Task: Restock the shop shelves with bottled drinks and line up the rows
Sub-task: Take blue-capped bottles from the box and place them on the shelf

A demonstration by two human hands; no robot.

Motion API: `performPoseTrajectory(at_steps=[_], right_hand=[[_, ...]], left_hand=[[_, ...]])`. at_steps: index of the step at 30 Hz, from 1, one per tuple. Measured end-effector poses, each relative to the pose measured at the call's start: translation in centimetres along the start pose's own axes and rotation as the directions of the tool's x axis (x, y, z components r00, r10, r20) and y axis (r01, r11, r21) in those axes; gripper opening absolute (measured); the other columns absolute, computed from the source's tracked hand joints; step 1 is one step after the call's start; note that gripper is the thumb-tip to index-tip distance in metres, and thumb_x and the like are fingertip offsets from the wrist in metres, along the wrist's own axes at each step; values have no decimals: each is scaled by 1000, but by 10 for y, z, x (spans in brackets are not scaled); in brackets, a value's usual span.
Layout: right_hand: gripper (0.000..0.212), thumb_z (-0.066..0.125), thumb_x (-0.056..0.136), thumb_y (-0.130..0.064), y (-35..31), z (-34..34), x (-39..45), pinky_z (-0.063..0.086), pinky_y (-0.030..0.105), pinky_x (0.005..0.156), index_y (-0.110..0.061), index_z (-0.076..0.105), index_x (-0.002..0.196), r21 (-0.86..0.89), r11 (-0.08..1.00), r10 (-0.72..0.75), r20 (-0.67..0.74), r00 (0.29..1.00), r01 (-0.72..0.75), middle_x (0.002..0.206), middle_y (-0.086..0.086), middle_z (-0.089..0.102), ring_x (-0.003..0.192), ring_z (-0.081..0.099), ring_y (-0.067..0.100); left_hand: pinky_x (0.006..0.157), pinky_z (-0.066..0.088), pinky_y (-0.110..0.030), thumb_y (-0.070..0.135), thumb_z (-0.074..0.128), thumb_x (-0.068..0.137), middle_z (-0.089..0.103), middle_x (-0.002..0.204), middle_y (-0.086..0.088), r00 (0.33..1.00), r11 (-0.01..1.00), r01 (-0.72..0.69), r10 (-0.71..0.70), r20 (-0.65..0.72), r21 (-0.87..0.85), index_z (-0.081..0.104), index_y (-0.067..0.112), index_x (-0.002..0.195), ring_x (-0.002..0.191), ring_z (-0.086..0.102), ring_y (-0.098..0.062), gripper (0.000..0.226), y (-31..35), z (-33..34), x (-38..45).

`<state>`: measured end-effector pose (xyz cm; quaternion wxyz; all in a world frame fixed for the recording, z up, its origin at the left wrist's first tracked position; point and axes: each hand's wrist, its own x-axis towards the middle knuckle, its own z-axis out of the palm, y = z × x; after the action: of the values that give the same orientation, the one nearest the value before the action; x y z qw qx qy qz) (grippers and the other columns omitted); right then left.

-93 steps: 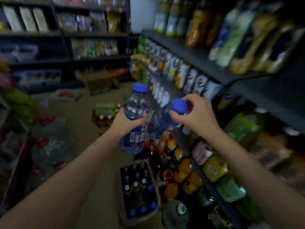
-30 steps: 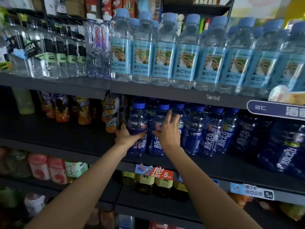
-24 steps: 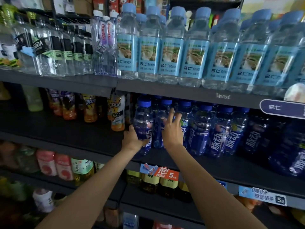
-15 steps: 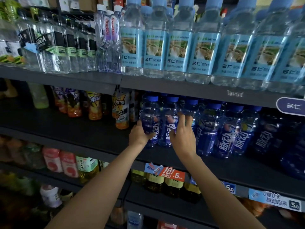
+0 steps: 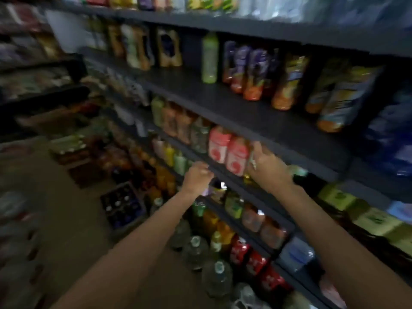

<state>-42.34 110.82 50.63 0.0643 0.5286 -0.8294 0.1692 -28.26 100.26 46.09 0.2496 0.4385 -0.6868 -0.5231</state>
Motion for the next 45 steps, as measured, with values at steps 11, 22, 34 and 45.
performPoseTrajectory(at_steps=[11, 22, 34, 45], right_hand=[[38, 50, 90, -16, -226, 219, 93, 41, 38, 84, -7, 40, 125, 117, 969, -244, 580, 777, 217, 126, 15, 43, 117, 47, 33], [8, 45, 91, -7, -332, 442, 225, 35, 32, 63, -8, 53, 93, 271, 930, -366, 685, 630, 247, 100, 20, 57, 92, 57, 35], [28, 60, 88, -13, -383, 778, 267, 43, 41, 83, 1, 53, 111, 212, 971, -239, 889, 390, 110, 112, 22, 54, 103, 52, 34], [53, 53, 90, -5, -374, 973, 192, 41, 43, 90, -10, 32, 139, 52, 810, -304, 889, 342, 584, 136, 22, 34, 115, 45, 40]], left_hand=[[55, 36, -19, 2, 51, 91, 62, 103, -21, 863, 790, 505, -462, -205, 347, 60, -13, 109, 83, 58, -24, 25, -230, -315, 49], [71, 52, -21, 4, 54, 89, 66, 85, -17, 841, 770, 528, -533, -93, 357, 63, -8, 93, 73, 67, -9, 15, -367, -407, 202], [59, 43, -10, -7, 50, 85, 59, 78, -8, 834, 837, 537, -507, -217, 107, 54, 7, 95, 62, 57, 0, 17, -604, -426, 344], [71, 43, -23, 4, 51, 88, 71, 91, -6, 897, 806, 442, -406, -177, 393, 63, 10, 106, 78, 64, -22, 23, -785, -361, 320]])
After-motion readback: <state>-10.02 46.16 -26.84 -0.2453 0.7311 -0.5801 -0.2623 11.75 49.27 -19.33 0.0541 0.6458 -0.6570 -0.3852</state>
